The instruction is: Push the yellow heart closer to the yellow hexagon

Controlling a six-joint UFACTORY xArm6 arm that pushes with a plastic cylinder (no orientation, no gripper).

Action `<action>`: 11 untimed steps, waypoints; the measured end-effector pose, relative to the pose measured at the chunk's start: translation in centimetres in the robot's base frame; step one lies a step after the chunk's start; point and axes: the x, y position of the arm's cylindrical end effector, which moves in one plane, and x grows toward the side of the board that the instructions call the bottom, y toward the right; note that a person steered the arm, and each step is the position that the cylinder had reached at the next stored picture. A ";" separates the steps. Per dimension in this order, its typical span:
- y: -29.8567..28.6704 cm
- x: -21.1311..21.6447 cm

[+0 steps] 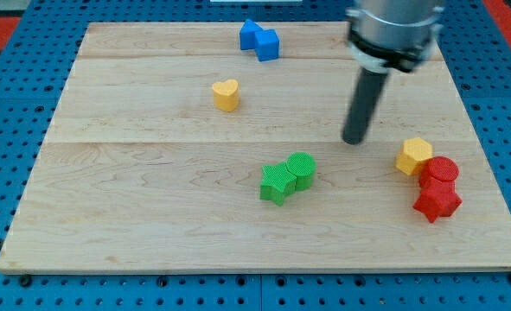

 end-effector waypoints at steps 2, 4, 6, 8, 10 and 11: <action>-15.4 -8.5; -24.4 -6.0; -29.8 -3.3; -19.9 -2.0; -19.2 1.2; -6.1 -0.8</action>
